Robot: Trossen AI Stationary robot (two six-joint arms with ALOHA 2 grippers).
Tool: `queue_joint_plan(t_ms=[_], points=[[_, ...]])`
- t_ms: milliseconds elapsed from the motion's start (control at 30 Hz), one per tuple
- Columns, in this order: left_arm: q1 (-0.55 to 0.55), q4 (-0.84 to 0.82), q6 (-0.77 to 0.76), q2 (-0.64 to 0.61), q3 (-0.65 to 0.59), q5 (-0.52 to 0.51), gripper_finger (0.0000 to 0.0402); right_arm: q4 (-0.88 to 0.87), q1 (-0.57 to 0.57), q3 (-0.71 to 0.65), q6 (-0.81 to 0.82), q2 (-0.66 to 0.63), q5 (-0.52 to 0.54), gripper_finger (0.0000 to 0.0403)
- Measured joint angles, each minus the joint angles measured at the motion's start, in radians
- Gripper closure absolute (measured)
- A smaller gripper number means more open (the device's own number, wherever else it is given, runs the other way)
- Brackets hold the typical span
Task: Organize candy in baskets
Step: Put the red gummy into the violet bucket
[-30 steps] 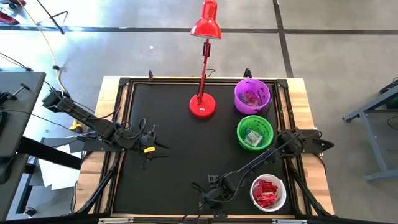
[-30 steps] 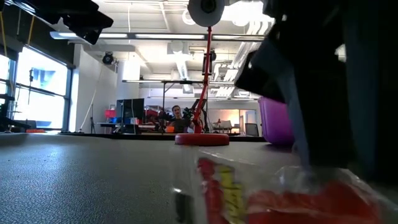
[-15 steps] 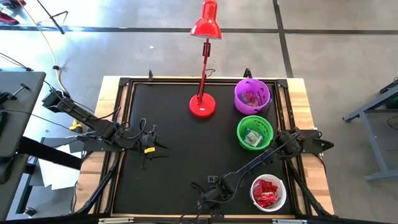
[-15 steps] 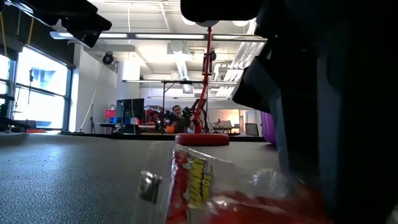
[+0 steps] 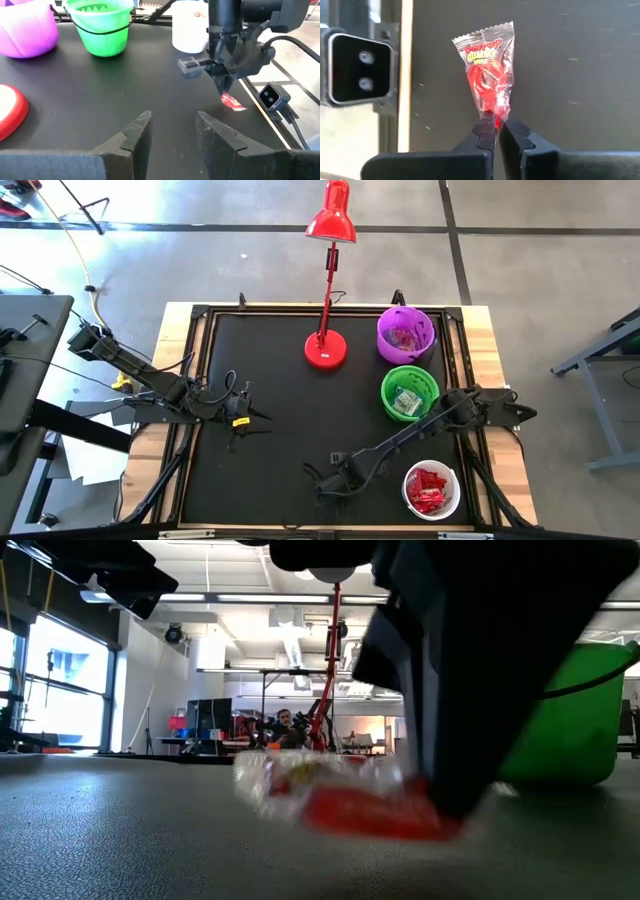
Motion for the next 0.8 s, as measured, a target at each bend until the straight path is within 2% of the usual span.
queue_joint_plan(t_ms=[233, 433, 633, 800], points=[[0.0, -0.008, -0.009, 0.0, 0.0, -0.005, 0.0266, -0.344, -0.036, 0.14, -0.132, 0.0, 0.09, 0.0401], [0.0, -0.027, -0.01, 0.0, 0.0, -0.007, 0.0266, -0.589, -0.065, 0.201, -0.209, -0.001, 0.157, 0.0401], [0.0, -0.06, -0.036, 0.0, 0.0, -0.009, 0.0266, -0.658, -0.093, 0.185, -0.228, -0.022, 0.159, 0.0402], [0.0, -0.08, -0.035, 0.0, 0.0, -0.026, 0.0266, -0.599, -0.113, 0.036, -0.216, -0.124, 0.168, 0.0402]])
